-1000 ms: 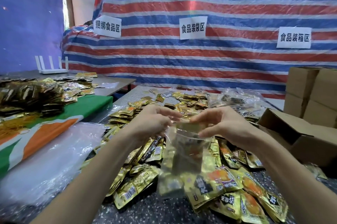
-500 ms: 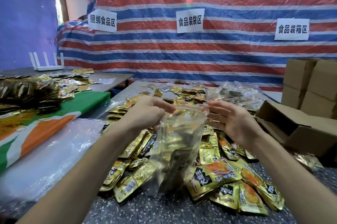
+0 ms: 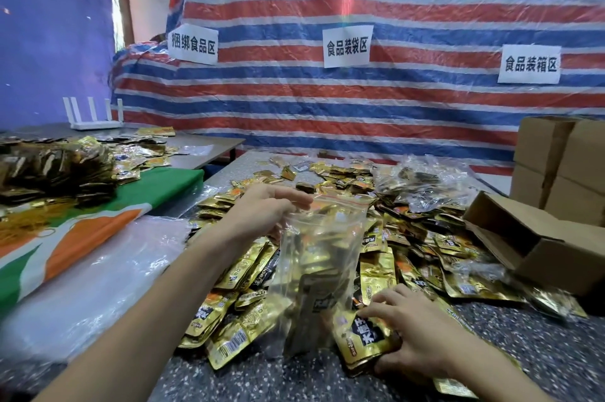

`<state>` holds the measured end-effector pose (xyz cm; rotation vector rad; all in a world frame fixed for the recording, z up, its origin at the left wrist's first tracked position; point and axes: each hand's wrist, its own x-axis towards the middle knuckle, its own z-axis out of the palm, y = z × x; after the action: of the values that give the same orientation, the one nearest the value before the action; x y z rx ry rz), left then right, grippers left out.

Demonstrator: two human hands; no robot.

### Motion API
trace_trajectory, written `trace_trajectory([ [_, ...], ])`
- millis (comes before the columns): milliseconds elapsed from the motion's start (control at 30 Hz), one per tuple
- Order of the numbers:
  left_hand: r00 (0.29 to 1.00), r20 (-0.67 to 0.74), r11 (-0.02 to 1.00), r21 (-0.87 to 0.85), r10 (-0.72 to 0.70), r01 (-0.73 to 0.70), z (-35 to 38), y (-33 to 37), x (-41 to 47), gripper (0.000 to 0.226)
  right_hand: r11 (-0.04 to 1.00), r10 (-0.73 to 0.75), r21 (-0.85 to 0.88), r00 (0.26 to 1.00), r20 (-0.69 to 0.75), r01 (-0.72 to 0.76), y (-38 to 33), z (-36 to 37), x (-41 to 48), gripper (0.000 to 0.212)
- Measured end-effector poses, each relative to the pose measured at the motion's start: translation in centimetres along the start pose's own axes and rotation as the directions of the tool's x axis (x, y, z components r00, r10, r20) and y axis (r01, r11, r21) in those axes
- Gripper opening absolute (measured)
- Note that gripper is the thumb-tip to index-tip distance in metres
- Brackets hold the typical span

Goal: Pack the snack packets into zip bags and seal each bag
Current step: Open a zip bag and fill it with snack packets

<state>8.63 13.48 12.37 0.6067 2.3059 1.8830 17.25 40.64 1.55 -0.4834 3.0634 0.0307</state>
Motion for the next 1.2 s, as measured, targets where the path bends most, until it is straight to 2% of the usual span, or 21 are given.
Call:
trace_trajectory([
  [100,1.000,-0.014,1.000,-0.007,0.005,-0.005,-0.3,-0.4,0.1,0.034,0.999,-0.037,0.002,0.999,-0.020,0.038,-0.1,-0.5,-0.5,0.066],
  [200,1.000,-0.009,0.999,-0.046,-0.012,0.011,-0.4,-0.5,0.1,0.036,0.999,-0.036,0.019,0.998,-0.055,0.037,-0.1,-0.8,-0.9,0.059],
  [300,1.000,0.009,0.997,-0.072,-0.023,0.024,-0.6,-0.6,0.2,0.039,0.999,0.031,0.046,0.989,-0.146,-0.025,-0.5,-0.6,-0.8,0.063],
  [367,0.999,0.026,0.997,-0.073,-0.027,0.028,-0.7,-0.7,0.1,0.039,0.993,0.111,0.066,0.961,-0.253,-0.098,-0.6,-0.4,-0.5,0.056],
  [433,0.998,0.044,0.997,-0.063,-0.039,0.042,-0.7,-1.0,0.0,0.039,0.974,0.206,0.160,0.917,-0.341,-0.160,-0.6,-0.4,-0.2,0.039],
  [500,0.997,0.052,0.997,-0.046,-0.054,0.056,-0.6,-1.3,0.0,0.040,0.944,0.276,0.276,0.894,-0.352,-0.182,-0.6,-0.7,0.1,0.028],
  [567,0.997,0.052,0.996,-0.052,-0.064,0.067,-0.6,-1.6,0.0,0.040,0.922,0.305,0.343,0.882,-0.360,-0.179,-0.6,-1.1,0.5,0.021],
  [667,0.997,0.052,0.996,-0.062,-0.059,0.063,-0.6,-2.0,0.0,0.040,0.857,0.389,0.494,0.813,-0.433,-0.146,-0.7,-1.8,1.1,0.019],
  [733,0.996,0.069,0.996,-0.065,-0.055,0.059,-0.5,-2.1,0.0,0.041,0.745,0.499,0.656,0.752,-0.430,-0.120,-1.0,-2.3,1.6,0.024],
  [767,0.995,0.080,0.996,-0.062,-0.054,0.059,-0.5,-2.2,0.1,0.042,0.653,0.565,0.750,0.727,-0.390,-0.105,-1.3,-2.7,1.8,0.029],
  [833,0.993,0.104,0.996,-0.063,-0.054,0.060,-0.3,-2.2,0.2,0.045,0.386,0.658,0.921,0.716,-0.235,-0.053,-1.9,-3.9,2.3,0.043],
  [900,0.990,0.128,0.996,-0.060,-0.051,0.059,-0.3,-2.3,0.3,0.048,0.133,0.647,0.991,0.756,-0.098,0.015,-2.6,-5.4,2.5,0.052],
  [1000,0.985,0.169,0.998,-0.041,-0.033,0.041,-0.2,-2.4,0.5,0.052,-0.048,0.624,0.989,0.778,-0.077,0.137,-2.9,-8.1,2.6,0.034],
  [1067,0.980,0.201,0.998,-0.049,-0.017,0.027,-0.3,-2.5,0.5,0.053,-0.213,0.574,0.937,0.812,-0.108,0.276,-2.8,-10.2,2.8,0.030],
  [1133,0.971,0.239,0.998,-0.061,0.004,0.011,-0.3,-2.4,0.5,0.053,-0.358,0.499,0.842,0.845,-0.192,0.403,-2.9,-12.4,3.0,0.032],
  [1200,0.962,0.271,0.997,-0.081,0.026,-0.004,-0.2,-2.3,0.5,0.054,-0.429,0.436,0.763,0.850,-0.295,0.484,-3.4,-14.2,3.2,0.034],
])
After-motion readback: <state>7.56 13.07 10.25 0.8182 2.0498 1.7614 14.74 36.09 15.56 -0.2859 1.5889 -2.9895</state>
